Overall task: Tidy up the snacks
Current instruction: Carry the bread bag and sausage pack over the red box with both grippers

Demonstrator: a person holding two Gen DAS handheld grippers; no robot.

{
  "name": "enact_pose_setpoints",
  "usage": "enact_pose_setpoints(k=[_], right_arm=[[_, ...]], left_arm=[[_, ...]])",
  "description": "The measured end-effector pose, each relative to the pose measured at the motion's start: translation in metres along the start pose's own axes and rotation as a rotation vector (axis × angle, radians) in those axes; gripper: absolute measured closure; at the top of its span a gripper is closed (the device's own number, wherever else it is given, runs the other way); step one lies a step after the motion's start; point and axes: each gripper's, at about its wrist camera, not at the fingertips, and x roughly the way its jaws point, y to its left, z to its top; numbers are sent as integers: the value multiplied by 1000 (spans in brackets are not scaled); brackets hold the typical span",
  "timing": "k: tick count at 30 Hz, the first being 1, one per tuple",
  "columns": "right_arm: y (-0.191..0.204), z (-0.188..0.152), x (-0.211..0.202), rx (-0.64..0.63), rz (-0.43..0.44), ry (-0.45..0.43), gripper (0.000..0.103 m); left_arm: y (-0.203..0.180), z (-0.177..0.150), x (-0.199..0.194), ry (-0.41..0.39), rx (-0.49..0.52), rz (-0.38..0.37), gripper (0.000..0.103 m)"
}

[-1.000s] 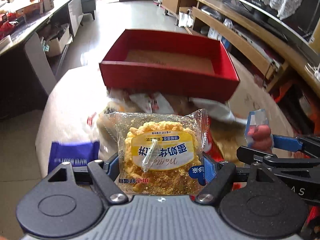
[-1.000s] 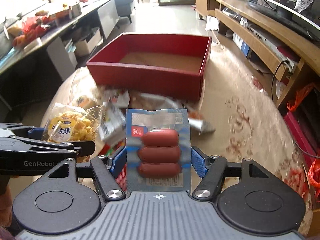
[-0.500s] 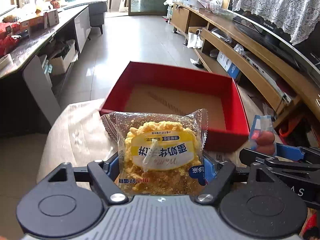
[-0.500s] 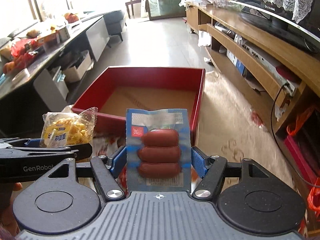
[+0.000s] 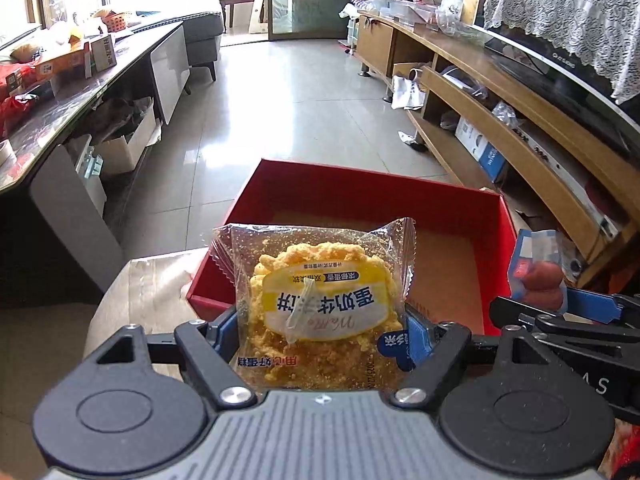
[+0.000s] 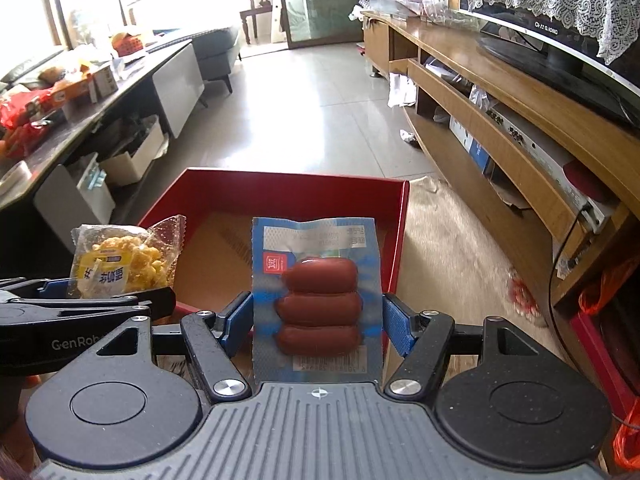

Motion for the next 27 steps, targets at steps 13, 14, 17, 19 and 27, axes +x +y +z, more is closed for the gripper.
enact_pose_setpoints(k=[13,14,17,19,27], right_arm=[[-6,14,33,5,-4,12,29],[-6,15,36,7,-4,15,29],[-8,14,45,13,-2,26,29],[-9,15,49,21,7,32,29],[-9,12,62,28,12,49,29]], left_arm=[[-8,15,40,16,12,35,29],[-8,15,43,20,14,39,29],[-8,16,52,27,12,48,29],[-8,16,56,29,12,54,30],[-9,15,68,32,31,87,30]])
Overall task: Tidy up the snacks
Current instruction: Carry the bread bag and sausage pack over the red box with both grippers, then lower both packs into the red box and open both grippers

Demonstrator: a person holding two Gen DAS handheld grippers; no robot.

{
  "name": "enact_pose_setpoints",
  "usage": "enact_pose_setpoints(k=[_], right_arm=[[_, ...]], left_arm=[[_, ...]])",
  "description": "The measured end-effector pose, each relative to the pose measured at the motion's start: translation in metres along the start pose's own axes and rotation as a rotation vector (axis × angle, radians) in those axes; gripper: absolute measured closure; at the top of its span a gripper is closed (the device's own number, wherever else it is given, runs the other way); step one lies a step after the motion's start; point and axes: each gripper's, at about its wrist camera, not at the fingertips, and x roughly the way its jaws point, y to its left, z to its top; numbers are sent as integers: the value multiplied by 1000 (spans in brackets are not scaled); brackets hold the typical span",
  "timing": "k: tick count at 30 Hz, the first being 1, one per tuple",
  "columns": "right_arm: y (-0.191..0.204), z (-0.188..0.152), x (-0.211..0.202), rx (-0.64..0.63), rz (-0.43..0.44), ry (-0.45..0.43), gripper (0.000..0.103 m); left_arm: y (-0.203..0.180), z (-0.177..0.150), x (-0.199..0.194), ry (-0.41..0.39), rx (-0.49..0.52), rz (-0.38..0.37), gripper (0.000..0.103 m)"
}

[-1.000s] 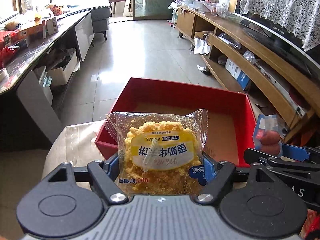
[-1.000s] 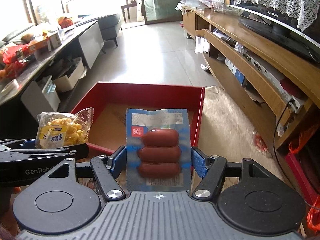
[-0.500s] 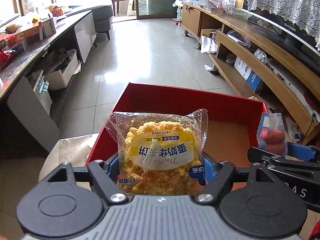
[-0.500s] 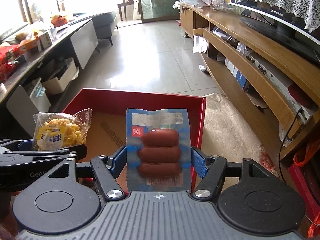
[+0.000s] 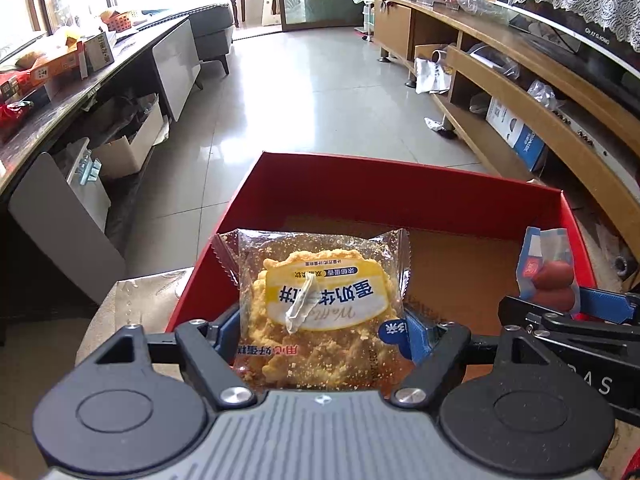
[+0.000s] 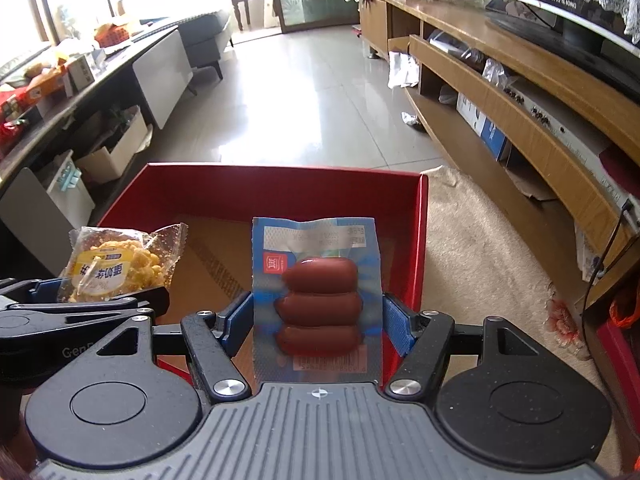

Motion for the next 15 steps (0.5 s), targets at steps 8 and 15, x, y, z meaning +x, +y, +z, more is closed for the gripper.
enact_pose_setpoints(k=[8,15], right_arm=[[3,0,5,-28,-21,-16,29],[13,-3,16,-94,-34,-14,29]], left_arm=[[-1,0,11,7,-1,5,30],[0,-4,23,27,28,43,30]])
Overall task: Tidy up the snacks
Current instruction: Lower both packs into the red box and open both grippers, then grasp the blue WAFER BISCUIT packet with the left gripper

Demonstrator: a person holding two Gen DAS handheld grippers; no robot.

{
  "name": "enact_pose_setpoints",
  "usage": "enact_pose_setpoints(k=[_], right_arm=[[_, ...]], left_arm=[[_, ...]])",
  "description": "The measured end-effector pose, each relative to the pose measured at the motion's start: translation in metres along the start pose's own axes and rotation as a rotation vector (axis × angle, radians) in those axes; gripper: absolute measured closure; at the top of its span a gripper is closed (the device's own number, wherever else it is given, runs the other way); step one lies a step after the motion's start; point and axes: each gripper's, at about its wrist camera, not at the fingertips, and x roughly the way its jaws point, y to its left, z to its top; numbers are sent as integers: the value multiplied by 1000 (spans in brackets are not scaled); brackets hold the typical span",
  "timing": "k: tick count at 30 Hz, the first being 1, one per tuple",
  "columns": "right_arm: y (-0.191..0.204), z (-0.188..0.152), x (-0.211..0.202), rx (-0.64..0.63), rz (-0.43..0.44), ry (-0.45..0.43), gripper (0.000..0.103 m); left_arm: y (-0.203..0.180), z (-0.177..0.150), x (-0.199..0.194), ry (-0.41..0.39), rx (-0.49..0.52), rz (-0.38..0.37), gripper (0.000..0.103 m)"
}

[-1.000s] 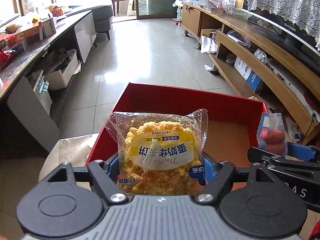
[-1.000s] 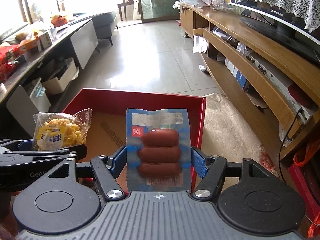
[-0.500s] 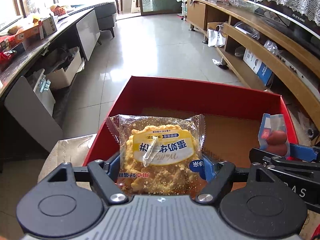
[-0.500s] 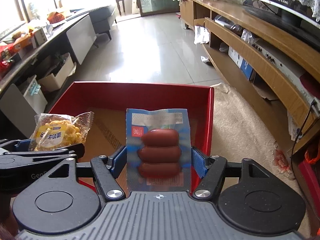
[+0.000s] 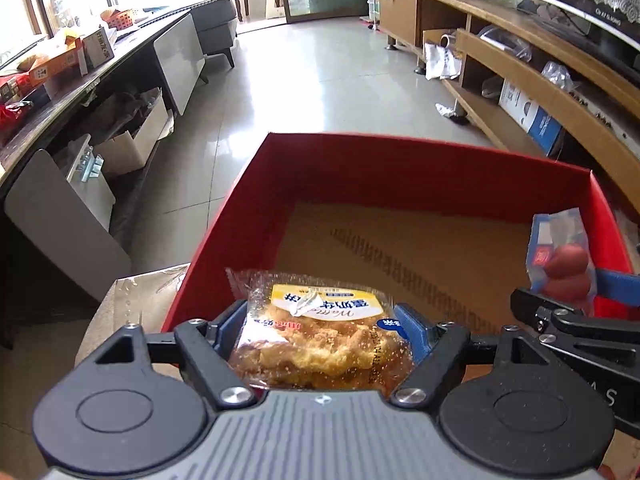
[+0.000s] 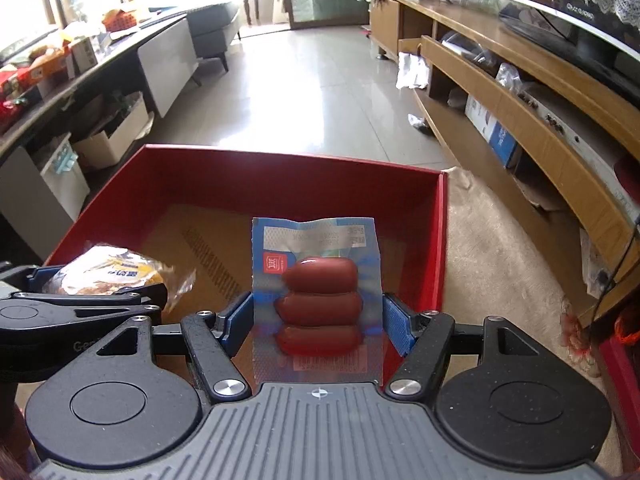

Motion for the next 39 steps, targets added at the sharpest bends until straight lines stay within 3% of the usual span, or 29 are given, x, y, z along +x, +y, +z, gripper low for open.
enact_pose_setpoints(k=[6,17,26,33,39], right_arm=[[1,1,1,-32,-2,-10,28],[-2,8,-13,-49,7,-69,19],[-7,2,-42,-59,3,-63,19],[-3,-25,-82,-107,18,-34,18],[8,-54,-86,-189,45,43,18]], left_arm=[[1,1,2,7,-3,8,27],[13,8,-8,8,-71,-45,22],[39,3,-43,-13,-120,-83,22],[62,-17,-74,2,-153,-122,22],[89,-48,-102,15,-124,-135,20]])
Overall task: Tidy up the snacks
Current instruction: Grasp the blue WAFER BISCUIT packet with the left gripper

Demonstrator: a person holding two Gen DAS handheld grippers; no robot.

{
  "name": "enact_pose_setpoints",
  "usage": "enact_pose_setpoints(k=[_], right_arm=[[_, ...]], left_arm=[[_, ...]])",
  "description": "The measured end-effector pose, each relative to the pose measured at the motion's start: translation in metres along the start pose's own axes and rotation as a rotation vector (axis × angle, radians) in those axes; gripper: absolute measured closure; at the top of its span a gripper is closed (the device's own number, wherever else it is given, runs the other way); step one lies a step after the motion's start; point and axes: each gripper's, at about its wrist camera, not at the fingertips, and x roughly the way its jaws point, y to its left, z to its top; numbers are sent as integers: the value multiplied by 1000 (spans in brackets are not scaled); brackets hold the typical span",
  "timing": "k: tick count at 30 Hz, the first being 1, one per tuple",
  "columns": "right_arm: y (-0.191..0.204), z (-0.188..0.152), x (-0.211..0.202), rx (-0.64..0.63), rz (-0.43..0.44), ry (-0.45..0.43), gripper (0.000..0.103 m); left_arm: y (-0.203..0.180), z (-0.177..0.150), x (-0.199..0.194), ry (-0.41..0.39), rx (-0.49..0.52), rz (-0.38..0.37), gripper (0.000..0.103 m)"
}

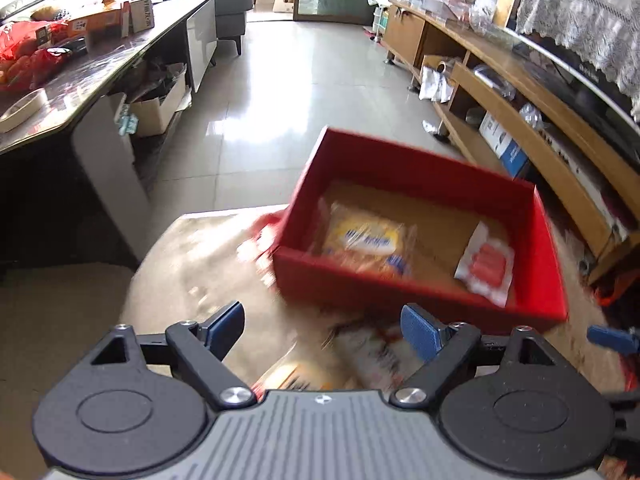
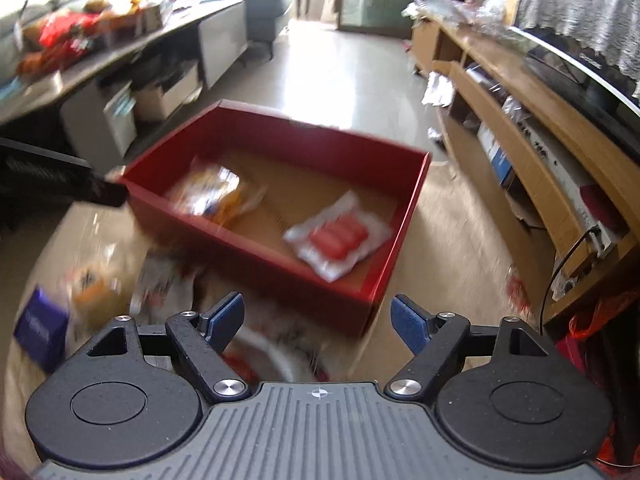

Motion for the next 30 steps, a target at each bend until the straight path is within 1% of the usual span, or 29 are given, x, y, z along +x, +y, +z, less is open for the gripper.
enact_pose_setpoints(k=[7,10,13,15,18,22,25,28,30], right_arm=[[11,-9,6,-39,41,51,17],[16,-11,5,-36,62,65,17],[24,-13,3,-58,72,66,16],[29,-14,2,-68,77,71,16],[36,-16,3,-73,96,83,16],[45,-15,7,-72,120,103,16],[53,-17,10,-77,138,119,16],[62,-19,9,-83,149,134,16],[66,-21,6,-85,165,137,16]], left_arm=[[37,-45,-8,81,-9,66,20],[47,-57,-2,109,42,90,20],[57,-63,7,118,104,83,20],[60,-63,14,136,162,59,20],[65,-62,28,186,244,-27,20],[67,-62,45,220,309,-86,20],[74,-64,52,244,322,-137,20],[83,-72,51,285,293,-164,19],[86,-81,50,303,273,-166,17]])
